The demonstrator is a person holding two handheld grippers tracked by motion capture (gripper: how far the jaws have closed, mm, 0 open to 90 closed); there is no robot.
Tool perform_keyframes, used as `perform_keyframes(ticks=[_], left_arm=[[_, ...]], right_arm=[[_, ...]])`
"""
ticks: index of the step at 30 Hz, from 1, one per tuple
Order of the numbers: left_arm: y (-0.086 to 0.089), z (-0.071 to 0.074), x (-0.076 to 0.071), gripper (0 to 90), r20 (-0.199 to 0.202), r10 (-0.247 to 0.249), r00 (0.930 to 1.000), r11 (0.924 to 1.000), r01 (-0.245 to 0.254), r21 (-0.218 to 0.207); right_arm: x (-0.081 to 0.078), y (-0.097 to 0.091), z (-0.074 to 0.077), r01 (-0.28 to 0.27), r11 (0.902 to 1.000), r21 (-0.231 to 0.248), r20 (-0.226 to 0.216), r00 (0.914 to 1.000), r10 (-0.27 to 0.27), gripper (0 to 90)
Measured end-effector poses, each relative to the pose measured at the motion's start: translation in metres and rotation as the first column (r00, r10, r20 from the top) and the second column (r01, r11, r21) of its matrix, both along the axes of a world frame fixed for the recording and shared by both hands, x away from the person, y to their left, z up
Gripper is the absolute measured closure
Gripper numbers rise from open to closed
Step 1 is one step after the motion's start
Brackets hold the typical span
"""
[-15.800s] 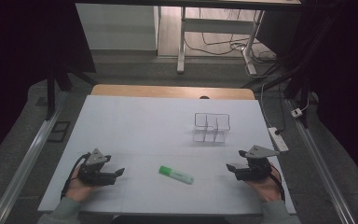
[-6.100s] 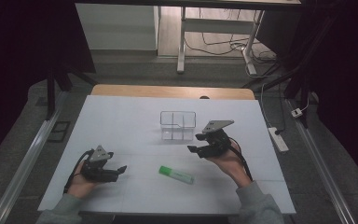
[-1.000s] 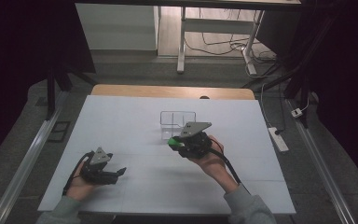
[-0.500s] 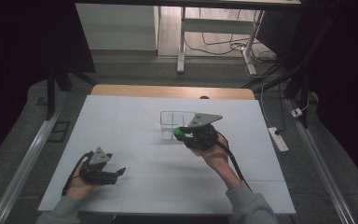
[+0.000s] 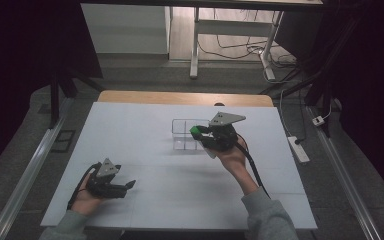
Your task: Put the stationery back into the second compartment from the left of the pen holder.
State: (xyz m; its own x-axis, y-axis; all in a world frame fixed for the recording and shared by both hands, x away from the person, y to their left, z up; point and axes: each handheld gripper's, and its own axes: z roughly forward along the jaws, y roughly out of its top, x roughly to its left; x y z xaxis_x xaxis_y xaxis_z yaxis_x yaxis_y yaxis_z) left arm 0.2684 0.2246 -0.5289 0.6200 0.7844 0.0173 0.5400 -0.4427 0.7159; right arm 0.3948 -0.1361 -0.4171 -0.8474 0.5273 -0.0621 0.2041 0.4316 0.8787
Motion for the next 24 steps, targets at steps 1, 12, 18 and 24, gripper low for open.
perform_keyframes(ticks=[1,12,18,24], left_arm=[[0.0,0.0,0.0,21.2,0.0,-0.001,1.0,1.0,0.001,-0.001],[-0.001,-0.001,0.0,21.1,-0.006,-0.009,0.9999,0.9999,0.009,0.009],[0.0,-0.001,0.0,21.2,-0.005,-0.006,1.0,1.0,0.006,0.006],[-0.001,-0.002,0.001,21.1,-0.006,-0.008,0.9999,0.9999,0.008,0.01]], right_arm=[[0.002,0.0,0.002,0.004,1.0,-0.001,-0.001,1.0,-0.004,67.4],[0.013,0.003,0.018,0.013,0.9988,0.048,0.013,0.9998,-0.014,67.4],[0.02,0.006,0.019,0.018,0.9976,0.067,0.008,0.9998,-0.019,67.4],[0.027,0.012,0.022,0.026,0.9971,0.071,0.005,0.9996,-0.026,67.4]])
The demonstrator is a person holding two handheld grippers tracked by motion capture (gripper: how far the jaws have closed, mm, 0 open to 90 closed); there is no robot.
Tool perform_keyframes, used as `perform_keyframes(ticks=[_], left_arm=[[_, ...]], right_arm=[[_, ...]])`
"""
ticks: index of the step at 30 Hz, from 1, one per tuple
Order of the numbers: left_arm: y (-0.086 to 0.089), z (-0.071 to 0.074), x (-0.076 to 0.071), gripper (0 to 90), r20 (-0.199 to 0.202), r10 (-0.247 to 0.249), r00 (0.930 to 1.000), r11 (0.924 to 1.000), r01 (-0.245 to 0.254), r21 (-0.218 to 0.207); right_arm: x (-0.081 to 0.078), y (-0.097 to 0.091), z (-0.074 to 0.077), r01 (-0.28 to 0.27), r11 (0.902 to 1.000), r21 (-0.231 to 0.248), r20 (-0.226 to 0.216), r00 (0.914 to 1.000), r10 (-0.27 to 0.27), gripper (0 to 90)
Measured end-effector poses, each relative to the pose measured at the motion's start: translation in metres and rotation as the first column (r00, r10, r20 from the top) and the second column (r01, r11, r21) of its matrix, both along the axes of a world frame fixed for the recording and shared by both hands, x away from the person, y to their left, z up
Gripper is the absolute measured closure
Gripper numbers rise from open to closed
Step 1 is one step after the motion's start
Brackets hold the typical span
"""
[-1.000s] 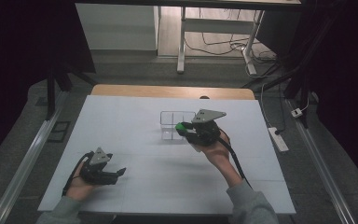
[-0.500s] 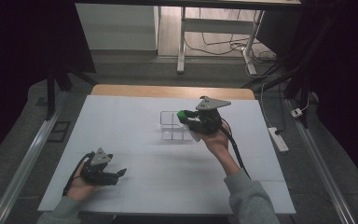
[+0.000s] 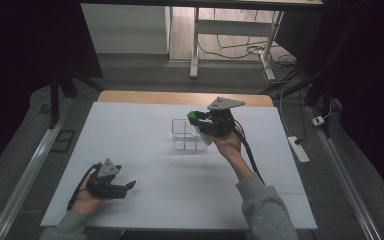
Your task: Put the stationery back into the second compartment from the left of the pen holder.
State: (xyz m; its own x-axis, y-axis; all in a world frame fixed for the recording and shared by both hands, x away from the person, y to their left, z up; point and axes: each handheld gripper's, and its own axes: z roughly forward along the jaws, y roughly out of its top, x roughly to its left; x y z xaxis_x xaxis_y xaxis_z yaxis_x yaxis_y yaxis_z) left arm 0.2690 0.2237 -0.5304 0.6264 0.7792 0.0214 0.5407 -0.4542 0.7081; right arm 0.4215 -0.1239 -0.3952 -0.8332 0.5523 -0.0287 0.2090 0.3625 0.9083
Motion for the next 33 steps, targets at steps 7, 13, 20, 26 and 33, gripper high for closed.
perform_keyframes(ticks=[7,13,20,26,33], left_arm=[[0.0,0.0,0.0,21.1,0.002,0.001,1.0,1.0,-0.001,-0.002],[0.0,0.001,0.0,21.2,0.002,-0.002,1.0,1.0,0.002,-0.006],[0.0,0.0,0.0,21.1,0.0,0.0,1.0,1.0,0.0,-0.005],[0.001,0.0,0.0,21.1,0.002,0.001,1.0,1.0,-0.001,-0.005],[0.002,0.0,0.001,21.1,0.001,0.002,1.0,1.0,-0.002,-0.007]], right_arm=[[0.009,0.007,0.005,0.007,0.9999,0.009,-0.007,0.9999,-0.007,67.4],[0.018,0.014,0.006,0.022,0.9997,0.011,-0.007,0.9997,-0.022,67.4],[0.029,0.018,0.005,0.034,0.9987,0.037,-0.018,0.9993,-0.033,67.4],[0.037,0.026,0.001,0.035,0.9972,0.065,-0.026,0.9991,-0.034,67.4],[0.045,0.031,-0.002,0.04,0.9935,0.106,-0.043,0.9984,-0.036,67.4]])
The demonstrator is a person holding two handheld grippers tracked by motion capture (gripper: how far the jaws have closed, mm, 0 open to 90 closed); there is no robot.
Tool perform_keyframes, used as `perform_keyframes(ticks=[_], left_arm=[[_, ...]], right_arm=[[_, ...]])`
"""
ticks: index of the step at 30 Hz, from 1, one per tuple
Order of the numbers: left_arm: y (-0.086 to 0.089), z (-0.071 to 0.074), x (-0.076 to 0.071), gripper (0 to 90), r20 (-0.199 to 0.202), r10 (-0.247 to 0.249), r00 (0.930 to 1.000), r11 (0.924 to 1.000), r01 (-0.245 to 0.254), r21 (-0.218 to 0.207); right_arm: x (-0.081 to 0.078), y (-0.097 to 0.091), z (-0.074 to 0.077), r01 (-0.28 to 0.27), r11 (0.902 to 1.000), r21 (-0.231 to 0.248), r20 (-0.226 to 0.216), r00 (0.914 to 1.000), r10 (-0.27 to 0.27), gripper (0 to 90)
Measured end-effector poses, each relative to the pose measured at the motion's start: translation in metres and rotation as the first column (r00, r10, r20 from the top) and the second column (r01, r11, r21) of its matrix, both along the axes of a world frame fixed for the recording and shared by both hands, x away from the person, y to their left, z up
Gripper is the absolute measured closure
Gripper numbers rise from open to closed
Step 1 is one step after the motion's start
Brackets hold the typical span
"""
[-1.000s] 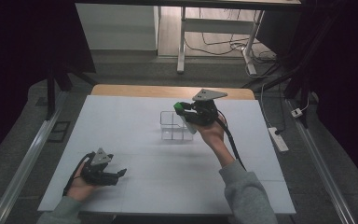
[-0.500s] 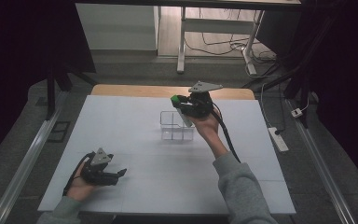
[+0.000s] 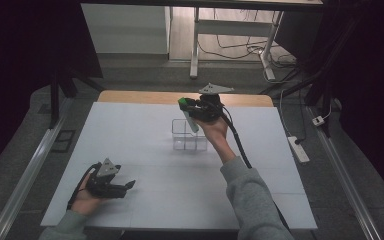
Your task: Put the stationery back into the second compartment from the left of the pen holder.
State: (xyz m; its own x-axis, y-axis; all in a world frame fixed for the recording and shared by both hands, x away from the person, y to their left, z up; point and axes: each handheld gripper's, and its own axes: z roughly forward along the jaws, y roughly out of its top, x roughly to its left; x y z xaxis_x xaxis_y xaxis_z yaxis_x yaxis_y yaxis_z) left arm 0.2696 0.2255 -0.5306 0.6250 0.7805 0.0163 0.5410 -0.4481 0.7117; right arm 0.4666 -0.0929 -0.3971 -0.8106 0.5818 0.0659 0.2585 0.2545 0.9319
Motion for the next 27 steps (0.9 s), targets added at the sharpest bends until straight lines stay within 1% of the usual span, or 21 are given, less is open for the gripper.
perform_keyframes(ticks=[1,6,11,14,17,19,21,23,27], left_arm=[[0.0,0.0,0.0,21.1,0.0,-0.001,1.0,1.0,0.001,0.0],[0.0,0.0,0.0,21.1,-0.001,-0.001,1.0,1.0,0.001,0.001],[0.001,0.0,0.0,21.1,0.0,0.003,1.0,1.0,-0.003,0.001],[0.001,0.0,0.0,21.1,-0.001,0.001,1.0,1.0,-0.001,0.005],[0.001,-0.001,0.0,21.1,-0.001,0.0,1.0,1.0,0.0,0.006],[0.001,-0.001,0.0,21.1,-0.002,-0.001,1.0,1.0,0.001,0.007],[0.001,-0.001,0.0,21.0,-0.002,-0.001,1.0,1.0,0.001,0.008],[0.0,-0.001,0.0,21.0,-0.002,-0.001,1.0,1.0,0.001,0.008],[0.0,-0.001,0.0,21.0,-0.002,0.0,1.0,1.0,0.0,0.009]], right_arm=[[0.001,0.001,-0.001,-0.002,1.0,0.007,-0.001,1.0,0.002,67.4],[0.004,0.006,-0.005,-0.007,1.0,0.006,0.008,0.9999,0.007,67.3],[0.008,0.007,-0.01,0.002,1.0,0.005,0.013,0.9999,-0.002,67.3],[0.01,0.006,-0.012,0.004,0.9999,0.01,0.006,1.0,-0.004,67.2],[0.011,0.006,-0.015,0.009,1.0,0.0,0.002,1.0,-0.009,65.4],[0.011,0.005,-0.015,0.015,0.9999,-0.006,-0.002,0.9999,-0.015,60.2],[0.01,0.005,-0.015,0.024,0.9993,-0.029,-0.001,0.9997,-0.024,57.7],[0.009,0.005,-0.015,0.023,0.9985,-0.05,-0.006,0.9997,-0.023,55.1],[0.005,0.003,-0.015,0.004,0.9972,-0.074,-0.02,0.9998,-0.006,54.2]])
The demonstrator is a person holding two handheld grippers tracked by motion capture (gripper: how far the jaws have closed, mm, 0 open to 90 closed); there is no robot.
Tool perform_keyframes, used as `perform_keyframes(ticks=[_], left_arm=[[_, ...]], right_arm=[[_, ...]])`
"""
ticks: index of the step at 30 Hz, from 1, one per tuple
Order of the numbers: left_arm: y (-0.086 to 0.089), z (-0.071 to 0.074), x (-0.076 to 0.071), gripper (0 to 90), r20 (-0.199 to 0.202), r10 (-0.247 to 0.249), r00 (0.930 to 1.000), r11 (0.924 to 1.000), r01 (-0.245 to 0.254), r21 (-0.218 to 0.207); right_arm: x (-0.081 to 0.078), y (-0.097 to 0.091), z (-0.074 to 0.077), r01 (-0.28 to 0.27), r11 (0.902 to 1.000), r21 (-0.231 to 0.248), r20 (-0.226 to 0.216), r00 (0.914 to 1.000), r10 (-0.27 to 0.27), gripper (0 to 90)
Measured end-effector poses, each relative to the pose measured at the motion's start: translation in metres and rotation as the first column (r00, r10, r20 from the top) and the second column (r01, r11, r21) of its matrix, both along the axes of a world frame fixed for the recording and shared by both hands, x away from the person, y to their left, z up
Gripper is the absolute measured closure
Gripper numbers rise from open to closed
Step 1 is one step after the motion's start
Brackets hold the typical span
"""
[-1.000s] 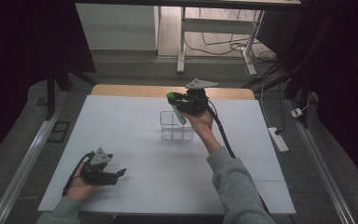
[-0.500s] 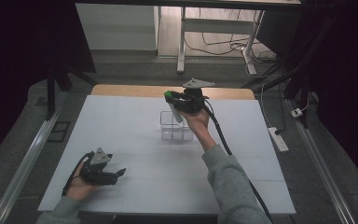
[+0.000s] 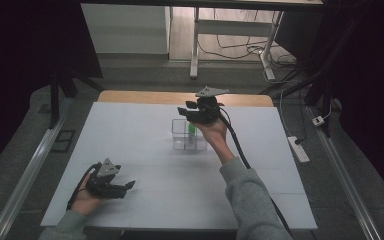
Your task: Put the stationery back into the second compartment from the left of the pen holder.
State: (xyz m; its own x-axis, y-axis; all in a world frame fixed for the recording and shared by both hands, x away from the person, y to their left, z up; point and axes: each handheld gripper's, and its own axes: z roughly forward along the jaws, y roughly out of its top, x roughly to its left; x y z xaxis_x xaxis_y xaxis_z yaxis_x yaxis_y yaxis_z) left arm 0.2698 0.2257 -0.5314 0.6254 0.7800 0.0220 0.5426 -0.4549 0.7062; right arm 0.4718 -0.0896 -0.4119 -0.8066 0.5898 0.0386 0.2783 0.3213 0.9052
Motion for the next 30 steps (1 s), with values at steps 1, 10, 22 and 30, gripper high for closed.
perform_keyframes(ticks=[1,10,22,30], left_arm=[[0.0,0.0,0.0,21.0,0.0,0.0,1.0,1.0,0.0,0.0],[0.0,-0.002,0.002,21.0,-0.009,0.005,1.0,1.0,-0.005,-0.001],[0.002,-0.002,0.002,20.8,-0.009,0.021,0.9997,0.9997,-0.021,-0.014],[0.002,-0.002,0.001,20.8,-0.004,0.022,0.9998,0.9997,-0.022,-0.012]], right_arm=[[-0.001,-0.001,0.0,-0.002,1.0,-0.003,-0.004,1.0,0.002,53.8],[-0.008,-0.009,0.0,-0.038,0.9978,-0.054,-0.022,0.9991,0.037,51.5],[-0.034,-0.04,0.002,-0.047,0.997,-0.061,-0.021,0.9987,0.046,47.9],[-0.058,-0.071,0.004,-0.026,0.9971,-0.071,-0.008,0.9996,0.026,46.2]])
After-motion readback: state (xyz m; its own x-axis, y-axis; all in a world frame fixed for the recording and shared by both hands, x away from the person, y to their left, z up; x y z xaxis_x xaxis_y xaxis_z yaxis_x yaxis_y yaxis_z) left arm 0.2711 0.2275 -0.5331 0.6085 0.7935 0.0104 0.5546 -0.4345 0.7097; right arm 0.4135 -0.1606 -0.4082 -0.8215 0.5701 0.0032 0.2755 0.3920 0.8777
